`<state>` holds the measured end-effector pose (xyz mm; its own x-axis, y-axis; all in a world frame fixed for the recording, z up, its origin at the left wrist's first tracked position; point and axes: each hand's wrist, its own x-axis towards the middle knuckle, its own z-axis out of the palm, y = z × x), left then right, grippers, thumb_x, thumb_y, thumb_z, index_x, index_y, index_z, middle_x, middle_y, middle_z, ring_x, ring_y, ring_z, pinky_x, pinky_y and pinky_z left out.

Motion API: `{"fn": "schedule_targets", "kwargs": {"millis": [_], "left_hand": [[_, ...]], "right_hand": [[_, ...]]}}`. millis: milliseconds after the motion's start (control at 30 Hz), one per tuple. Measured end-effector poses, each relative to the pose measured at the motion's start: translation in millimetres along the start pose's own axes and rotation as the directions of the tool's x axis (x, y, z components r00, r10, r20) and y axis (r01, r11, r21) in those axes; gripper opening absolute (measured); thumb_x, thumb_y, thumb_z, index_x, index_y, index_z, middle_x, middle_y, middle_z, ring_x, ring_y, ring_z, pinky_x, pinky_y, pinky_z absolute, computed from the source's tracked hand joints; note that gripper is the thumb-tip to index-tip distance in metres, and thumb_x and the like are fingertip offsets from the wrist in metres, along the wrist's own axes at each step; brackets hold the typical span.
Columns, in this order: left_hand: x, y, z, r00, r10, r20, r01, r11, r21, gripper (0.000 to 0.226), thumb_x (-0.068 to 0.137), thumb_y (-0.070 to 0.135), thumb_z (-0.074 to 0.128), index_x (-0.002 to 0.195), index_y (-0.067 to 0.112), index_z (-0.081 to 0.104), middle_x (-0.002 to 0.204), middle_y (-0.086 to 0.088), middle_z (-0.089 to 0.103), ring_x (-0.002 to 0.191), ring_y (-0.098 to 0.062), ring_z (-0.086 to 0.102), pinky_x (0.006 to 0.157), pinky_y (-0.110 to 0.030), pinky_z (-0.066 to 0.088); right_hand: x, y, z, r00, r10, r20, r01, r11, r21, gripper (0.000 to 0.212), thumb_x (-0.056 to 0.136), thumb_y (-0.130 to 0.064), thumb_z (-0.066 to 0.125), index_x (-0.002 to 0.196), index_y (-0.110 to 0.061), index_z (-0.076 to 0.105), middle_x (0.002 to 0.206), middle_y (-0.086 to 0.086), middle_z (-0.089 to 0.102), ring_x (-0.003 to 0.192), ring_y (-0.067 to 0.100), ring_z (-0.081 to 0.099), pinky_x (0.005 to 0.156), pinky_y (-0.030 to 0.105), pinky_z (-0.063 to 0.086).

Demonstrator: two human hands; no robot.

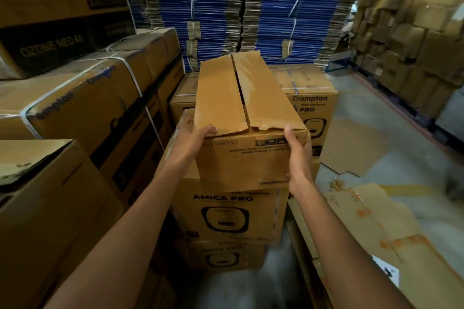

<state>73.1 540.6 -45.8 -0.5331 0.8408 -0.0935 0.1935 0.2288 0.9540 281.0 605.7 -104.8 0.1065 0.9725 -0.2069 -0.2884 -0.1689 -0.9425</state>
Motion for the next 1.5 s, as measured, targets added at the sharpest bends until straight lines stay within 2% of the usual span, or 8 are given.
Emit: {"fn": "schedule_targets", "kwargs": {"millis": [100,200,400,667,900,1067,1233,1500], "left_hand": [[3.9,11.1,6.1,0.899,0.429,-0.090,-0.370,0.852,0.371,0.076,0.092,0.053,0.062,0.156,0.030,0.028,0.160,-0.003,0.036,0.144,-0.026,0.037,0.116,-0.059,0.032],[-1.1,25.8,21.4,0.748,0.643,0.166,-0.605,0.558,0.568,0.071,0.099,0.067,0.039,0.159,0.034,0.022,0.168,-0.004,0.022,0.153,-0.027,0.021,0.121,-0.063,0.016],[8.6,40.2,57.3,0.708,0.493,0.505,-0.665,0.225,0.712,0.105,0.085,0.077,0.053,0.159,0.042,-0.012,0.171,0.000,-0.006,0.155,-0.041,0.005,0.116,-0.072,0.018],[17.4,21.7,63.9,0.719,0.494,0.490,-0.614,0.118,0.781,0.087,0.087,0.062,0.064,0.156,0.030,0.022,0.161,-0.006,0.028,0.149,-0.030,0.025,0.117,-0.067,0.022],[15.3,36.4,49.3,0.675,0.608,0.418,-0.650,0.222,0.727,0.082,0.087,0.061,0.066,0.153,0.031,0.028,0.154,-0.001,0.040,0.142,-0.026,0.038,0.116,-0.055,0.030],[5.7,81.8,24.2,0.733,0.636,0.241,-0.643,0.534,0.549,0.080,0.086,0.057,0.071,0.152,0.033,0.033,0.146,0.001,0.055,0.125,-0.026,0.057,0.104,-0.047,0.046],[-0.4,84.6,5.0,0.809,0.585,-0.045,-0.584,0.811,0.035,0.064,0.085,0.049,0.075,0.141,0.035,0.048,0.122,0.016,0.065,0.114,-0.014,0.064,0.101,-0.046,0.051],[-30.9,1.1,63.5,0.972,0.103,-0.212,-0.229,0.624,-0.747,0.035,0.097,0.021,0.068,0.124,0.035,0.051,0.124,0.002,0.067,0.114,-0.021,0.066,0.099,-0.054,0.054]], "right_hand": [[-14.1,24.1,-6.1,0.992,0.046,-0.119,-0.035,0.995,0.088,0.102,0.066,-0.074,0.076,0.149,-0.026,0.042,0.144,0.000,0.055,0.132,0.027,0.051,0.111,0.057,0.039],[-28.1,67.1,-9.7,0.956,0.255,-0.146,-0.212,0.943,0.256,0.074,0.089,-0.041,0.073,0.152,-0.020,0.039,0.148,0.008,0.049,0.133,0.032,0.049,0.110,0.054,0.041],[-46.5,92.9,15.3,0.891,0.434,0.134,-0.439,0.749,0.495,0.075,0.091,-0.029,0.074,0.154,-0.014,0.036,0.155,0.024,0.038,0.141,0.039,0.041,0.116,0.054,0.036],[-52.0,91.4,41.2,0.902,0.414,0.123,-0.419,0.770,0.481,0.097,0.056,-0.039,0.097,0.139,-0.037,0.046,0.140,0.006,0.053,0.130,0.035,0.047,0.099,0.067,0.046],[-51.3,72.8,54.1,0.964,0.264,0.024,-0.224,0.761,0.608,0.082,0.084,-0.011,0.080,0.145,-0.040,0.033,0.129,0.003,0.058,0.123,0.032,0.053,0.108,0.064,0.040],[-47.0,24.3,52.5,0.991,-0.080,-0.106,0.125,0.822,0.555,0.092,0.079,-0.005,0.081,0.148,-0.040,0.031,0.133,-0.006,0.057,0.119,0.019,0.060,0.092,0.045,0.055],[-39.2,-57.9,35.4,0.883,-0.452,-0.124,0.462,0.885,0.063,0.093,0.078,-0.016,0.085,0.152,-0.039,0.033,0.142,-0.006,0.055,0.126,0.018,0.056,0.104,0.045,0.049],[-44.7,-140.6,38.8,0.684,-0.620,0.385,0.682,0.357,-0.638,0.091,0.078,-0.029,0.084,0.149,-0.053,0.032,0.136,-0.011,0.059,0.119,0.022,0.056,0.098,0.047,0.047]]}}
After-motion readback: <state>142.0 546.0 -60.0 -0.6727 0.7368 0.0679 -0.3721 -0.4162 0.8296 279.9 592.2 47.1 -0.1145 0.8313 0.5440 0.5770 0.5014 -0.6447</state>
